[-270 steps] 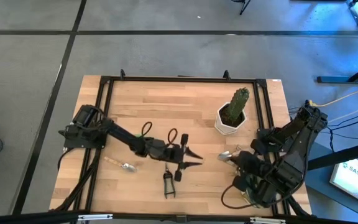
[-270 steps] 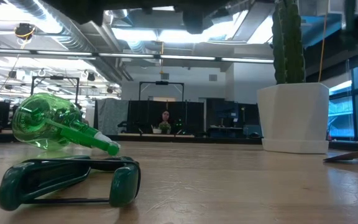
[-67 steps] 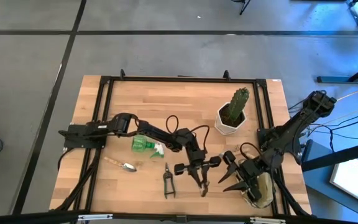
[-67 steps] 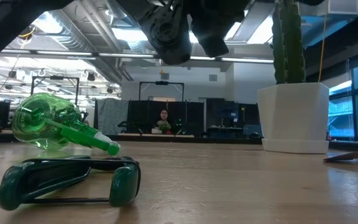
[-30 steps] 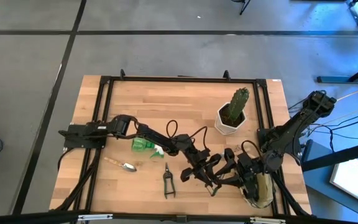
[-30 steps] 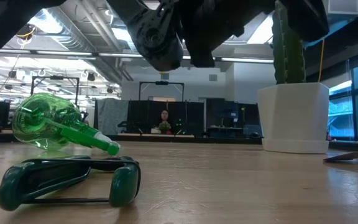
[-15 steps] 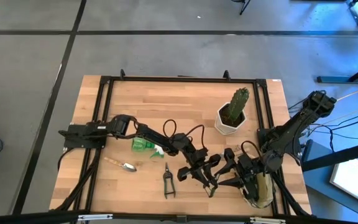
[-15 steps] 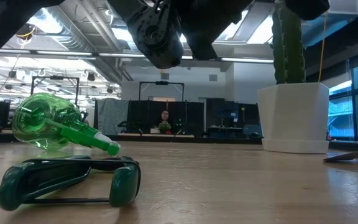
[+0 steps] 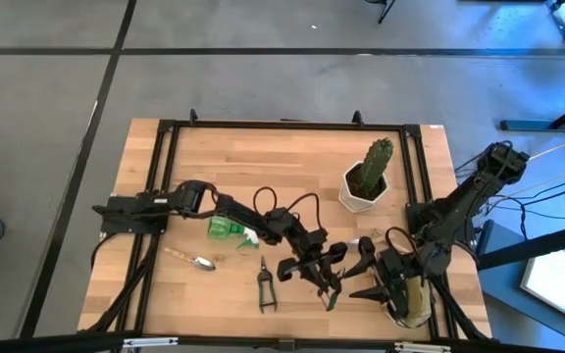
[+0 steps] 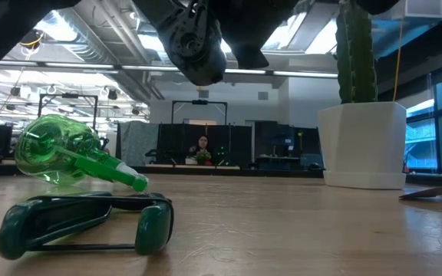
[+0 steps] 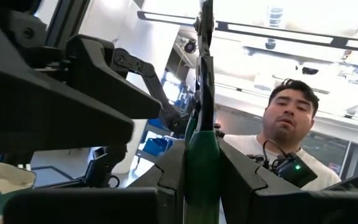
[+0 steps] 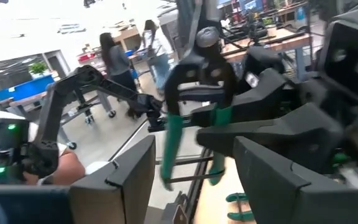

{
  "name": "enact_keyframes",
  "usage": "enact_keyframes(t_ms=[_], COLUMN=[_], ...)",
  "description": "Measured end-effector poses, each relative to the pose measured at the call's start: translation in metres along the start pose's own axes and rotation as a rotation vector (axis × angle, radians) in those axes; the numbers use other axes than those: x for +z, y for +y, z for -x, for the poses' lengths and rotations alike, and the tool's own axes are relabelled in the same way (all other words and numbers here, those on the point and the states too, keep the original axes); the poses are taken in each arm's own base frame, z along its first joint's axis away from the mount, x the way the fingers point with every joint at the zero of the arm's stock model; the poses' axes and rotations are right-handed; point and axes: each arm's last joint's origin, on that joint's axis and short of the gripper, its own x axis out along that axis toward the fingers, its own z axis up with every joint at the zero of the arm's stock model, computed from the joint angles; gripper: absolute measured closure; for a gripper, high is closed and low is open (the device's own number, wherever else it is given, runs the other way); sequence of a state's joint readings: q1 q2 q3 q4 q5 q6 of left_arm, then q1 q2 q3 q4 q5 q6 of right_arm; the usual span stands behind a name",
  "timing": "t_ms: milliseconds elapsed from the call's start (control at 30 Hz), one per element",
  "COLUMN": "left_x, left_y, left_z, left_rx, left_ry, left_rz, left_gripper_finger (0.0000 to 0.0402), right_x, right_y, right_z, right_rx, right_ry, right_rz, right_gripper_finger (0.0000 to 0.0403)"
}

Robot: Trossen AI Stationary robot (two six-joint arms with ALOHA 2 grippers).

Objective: Pick & Place Garden tools in Gardening bag
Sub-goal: Put the top grafting pruner into the side pocket of the white bag

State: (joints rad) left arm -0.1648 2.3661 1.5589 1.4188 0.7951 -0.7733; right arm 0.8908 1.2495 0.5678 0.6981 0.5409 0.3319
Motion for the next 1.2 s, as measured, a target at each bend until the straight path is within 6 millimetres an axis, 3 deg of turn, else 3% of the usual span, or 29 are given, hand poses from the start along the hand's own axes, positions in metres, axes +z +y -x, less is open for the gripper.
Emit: enact_keyframes(t_ms=[300, 700, 1200], left_x=[0.004, 0.005, 0.002], left_y=[0.0, -0.004, -0.008], left_z=[0.002, -0.002, -0.006], left_rx=[-0.025, -0.045, -0.067], left_ry=[0.013, 0.03, 0.042], left_rz=[-0.038, -0.065, -0.085], left_gripper_finger=[0.0343, 0.0343, 0.0343], right_x=[-0.015, -0.022, -0.013], right_y=[-0.006, -0.009, 0.009], right_z=[-0.012, -0.029, -0.034], right_rx=[-0.043, 0.05, 0.064], right_ry=[0.025, -0.047, -0.026], right_rz=[-0.003, 0.013, 0.0], right_gripper_finger=[0.0185, 0.0185, 0.0185])
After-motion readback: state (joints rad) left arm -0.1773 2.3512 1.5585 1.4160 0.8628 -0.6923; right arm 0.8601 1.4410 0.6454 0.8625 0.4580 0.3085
